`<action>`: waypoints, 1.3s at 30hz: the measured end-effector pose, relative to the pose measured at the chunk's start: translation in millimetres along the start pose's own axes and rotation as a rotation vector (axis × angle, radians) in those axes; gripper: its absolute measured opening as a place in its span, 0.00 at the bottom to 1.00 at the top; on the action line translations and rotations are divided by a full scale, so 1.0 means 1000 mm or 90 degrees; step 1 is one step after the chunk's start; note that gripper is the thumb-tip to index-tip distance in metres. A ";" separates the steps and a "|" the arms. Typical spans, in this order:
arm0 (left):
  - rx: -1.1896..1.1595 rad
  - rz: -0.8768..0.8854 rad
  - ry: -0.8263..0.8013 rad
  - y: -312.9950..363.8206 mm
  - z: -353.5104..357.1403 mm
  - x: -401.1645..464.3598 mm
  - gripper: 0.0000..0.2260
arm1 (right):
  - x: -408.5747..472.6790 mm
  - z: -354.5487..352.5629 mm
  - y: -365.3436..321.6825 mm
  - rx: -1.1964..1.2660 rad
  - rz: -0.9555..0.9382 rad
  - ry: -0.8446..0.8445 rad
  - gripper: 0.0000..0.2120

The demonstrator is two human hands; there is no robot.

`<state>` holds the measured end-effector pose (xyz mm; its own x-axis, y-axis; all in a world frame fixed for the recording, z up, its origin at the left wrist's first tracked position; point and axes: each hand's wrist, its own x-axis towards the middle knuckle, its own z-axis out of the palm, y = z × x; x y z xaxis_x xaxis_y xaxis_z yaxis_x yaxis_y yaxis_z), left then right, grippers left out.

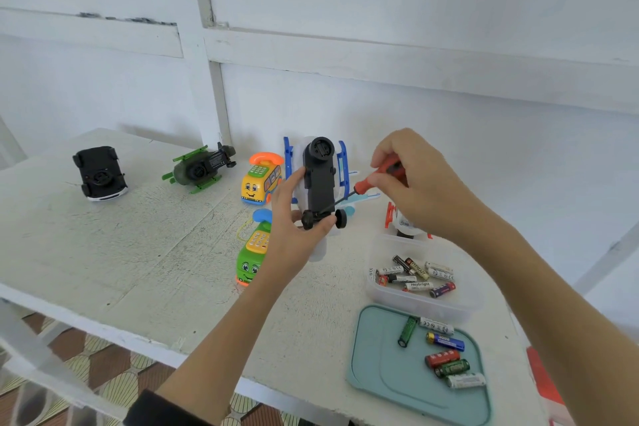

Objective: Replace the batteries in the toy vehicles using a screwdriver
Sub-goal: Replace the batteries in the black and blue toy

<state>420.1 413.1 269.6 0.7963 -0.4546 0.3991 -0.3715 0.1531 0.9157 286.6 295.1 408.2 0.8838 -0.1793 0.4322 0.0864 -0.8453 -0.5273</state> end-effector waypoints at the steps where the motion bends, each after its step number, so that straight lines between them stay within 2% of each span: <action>1: 0.003 0.007 -0.008 0.001 0.000 -0.001 0.34 | 0.000 0.003 0.001 -0.036 0.022 0.038 0.05; 4: 0.007 0.017 -0.018 0.000 -0.002 -0.002 0.34 | 0.002 0.006 0.001 -0.284 0.069 0.083 0.19; 5: 0.004 0.015 -0.015 0.000 -0.003 -0.002 0.34 | 0.001 0.006 0.000 -0.299 0.067 0.074 0.21; 6: -0.003 0.010 -0.011 0.000 -0.004 -0.002 0.34 | 0.000 0.005 0.000 -0.250 0.059 0.061 0.18; 8: -0.014 0.004 -0.008 0.001 -0.005 -0.003 0.34 | -0.003 0.005 -0.005 -0.001 0.038 0.009 0.04; 9: -0.018 0.006 -0.010 0.002 -0.005 -0.004 0.34 | -0.004 0.006 -0.005 0.095 0.023 0.005 0.06; 11: -0.023 0.008 -0.018 0.005 -0.005 -0.006 0.34 | -0.004 0.010 -0.006 0.120 -0.040 0.044 0.10; 13: -0.010 0.014 -0.022 0.006 -0.005 -0.008 0.34 | 0.001 0.011 -0.006 -0.029 -0.084 0.107 0.04; 15: 0.008 0.014 -0.027 0.005 -0.006 -0.009 0.33 | 0.004 0.008 -0.008 -0.282 -0.066 0.101 0.15; 16: 0.010 0.009 -0.027 0.005 -0.006 -0.010 0.33 | 0.003 0.006 -0.009 -0.343 -0.044 0.075 0.18; 17: 0.009 0.005 -0.024 0.005 -0.007 -0.011 0.33 | 0.002 0.005 -0.008 -0.322 -0.045 0.054 0.16; 20: 0.011 0.000 -0.009 0.005 -0.010 -0.011 0.33 | -0.003 0.005 -0.011 -0.053 -0.132 -0.024 0.02; 21: 0.017 0.000 -0.005 0.006 -0.011 -0.011 0.33 | -0.004 0.007 -0.012 -0.029 -0.162 -0.039 0.02; 23: 0.030 0.003 -0.005 0.009 -0.011 -0.011 0.32 | -0.004 0.009 -0.015 -0.101 -0.192 -0.021 0.03; 25: 0.043 0.006 -0.006 0.010 -0.010 -0.012 0.33 | -0.003 0.011 -0.024 -0.259 -0.146 0.008 0.12; 27: 0.048 0.006 -0.002 0.009 -0.011 -0.012 0.33 | -0.001 0.007 -0.025 -0.383 -0.058 -0.047 0.19; 28: 0.044 0.000 0.002 0.008 -0.013 -0.012 0.33 | -0.002 0.005 -0.022 -0.362 -0.048 -0.070 0.20; 31: 0.039 -0.015 0.017 0.004 -0.017 -0.010 0.33 | -0.004 0.004 -0.016 -0.145 -0.120 -0.100 0.07; 32: 0.044 -0.013 0.018 0.003 -0.018 -0.010 0.34 | -0.003 0.005 -0.013 -0.126 -0.129 -0.096 0.07; 35: 0.048 -0.009 0.008 0.006 -0.021 -0.012 0.33 | -0.002 0.006 -0.012 -0.143 -0.040 -0.056 0.10; 39: 0.041 -0.004 0.014 0.007 -0.026 -0.016 0.33 | -0.006 0.007 -0.012 -0.210 0.011 -0.095 0.14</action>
<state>417.1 443.9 271.0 0.8086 -0.4358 0.3954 -0.3961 0.0938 0.9134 283.5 309.7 406.2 0.9433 -0.1402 0.3010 -0.0609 -0.9642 -0.2582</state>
